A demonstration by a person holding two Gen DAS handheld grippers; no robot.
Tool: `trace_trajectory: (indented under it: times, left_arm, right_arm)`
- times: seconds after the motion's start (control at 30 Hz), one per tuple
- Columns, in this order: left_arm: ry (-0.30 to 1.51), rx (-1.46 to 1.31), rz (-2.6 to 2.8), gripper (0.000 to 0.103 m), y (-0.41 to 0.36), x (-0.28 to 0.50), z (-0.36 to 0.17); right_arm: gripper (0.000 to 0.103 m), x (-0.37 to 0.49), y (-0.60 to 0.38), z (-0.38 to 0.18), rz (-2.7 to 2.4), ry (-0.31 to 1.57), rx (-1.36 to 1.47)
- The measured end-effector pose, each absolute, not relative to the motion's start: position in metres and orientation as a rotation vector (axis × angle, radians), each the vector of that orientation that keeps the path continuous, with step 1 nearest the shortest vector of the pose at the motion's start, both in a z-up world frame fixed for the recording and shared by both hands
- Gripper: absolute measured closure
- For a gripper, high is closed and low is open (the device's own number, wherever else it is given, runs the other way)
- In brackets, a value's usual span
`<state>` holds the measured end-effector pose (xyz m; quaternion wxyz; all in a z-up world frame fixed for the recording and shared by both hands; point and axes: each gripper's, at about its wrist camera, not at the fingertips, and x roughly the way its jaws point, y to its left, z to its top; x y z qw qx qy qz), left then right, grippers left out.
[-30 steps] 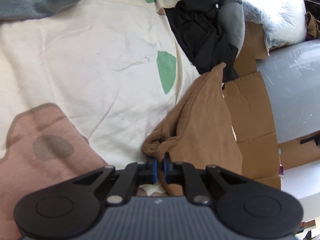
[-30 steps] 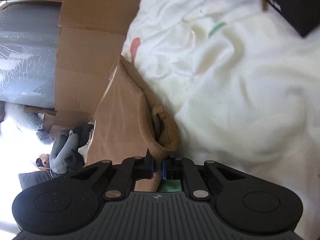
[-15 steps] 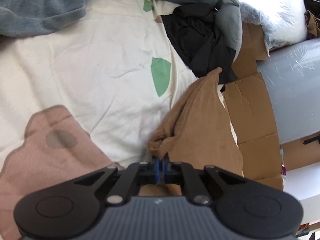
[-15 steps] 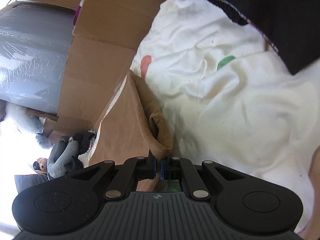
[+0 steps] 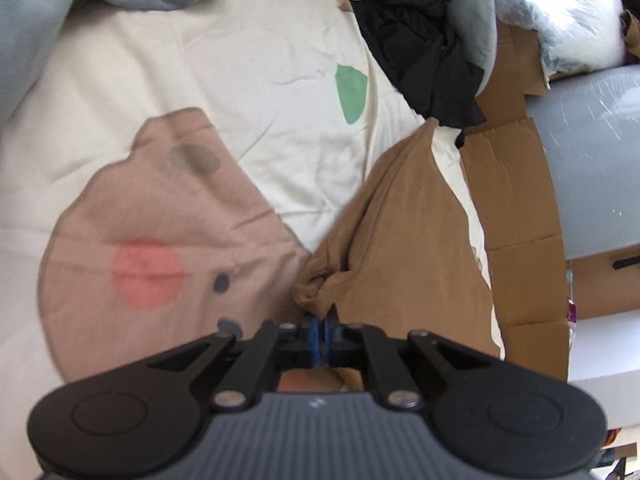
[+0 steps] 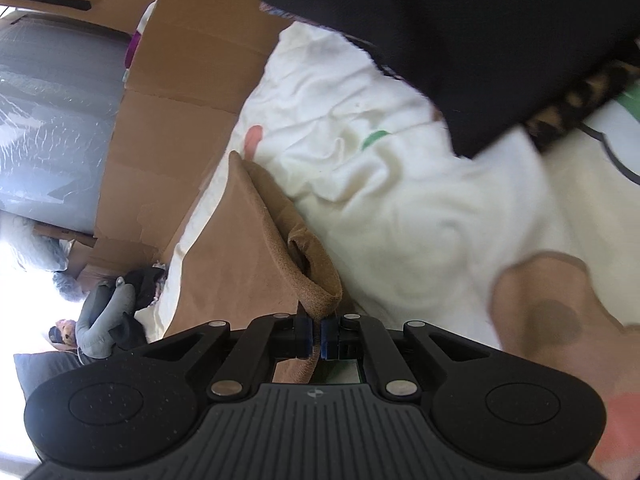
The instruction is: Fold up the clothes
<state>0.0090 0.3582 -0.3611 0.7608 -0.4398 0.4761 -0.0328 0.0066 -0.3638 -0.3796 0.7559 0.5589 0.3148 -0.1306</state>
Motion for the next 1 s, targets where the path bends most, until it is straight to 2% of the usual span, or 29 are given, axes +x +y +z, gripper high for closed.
trace_trajectory:
  times: [0.23,0.37,0.43,0.5,0.63,0.7,0.77,1.0]
  left_arm:
    - [1.059,-0.946,-0.089,0.1,0.359,0.002,-0.375]
    - [1.064,-0.866,-0.11,0.094,0.352,0.005,-0.373]
    - [1.06,-0.852,-0.114,0.093,0.351,0.006,-0.373]
    - [1.058,-0.834,-0.119,0.088,0.351,0.006,-0.374]
    - [1.037,-0.874,-0.121,0.081,0.358,0.0,-0.379]
    - [1.027,-0.885,-0.117,0.074,0.359,-0.006,-0.378]
    - [1.003,-0.89,-0.128,0.057,0.36,-0.01,-0.377]
    - [0.943,-0.907,-0.192,0.046,0.358,-0.004,-0.388]
  right_arm:
    - [0.101,-0.005,-0.362,-0.401,-0.331,0.725,1.235]
    - [0.095,0.003,-0.361,-0.404,-0.352,0.787,1.207]
    - [0.087,0.005,-0.359,-0.398,-0.367,0.812,1.181]
    - [0.076,0.006,-0.357,-0.391,-0.386,0.84,1.154]
    - [0.074,0.007,-0.353,-0.378,-0.443,0.894,1.104]
    - [0.074,0.005,-0.352,-0.37,-0.485,0.914,1.097]
    - [0.074,0.004,-0.351,-0.361,-0.501,0.925,1.081]
    - [0.074,0.02,-0.348,-0.329,-0.47,0.933,0.995]
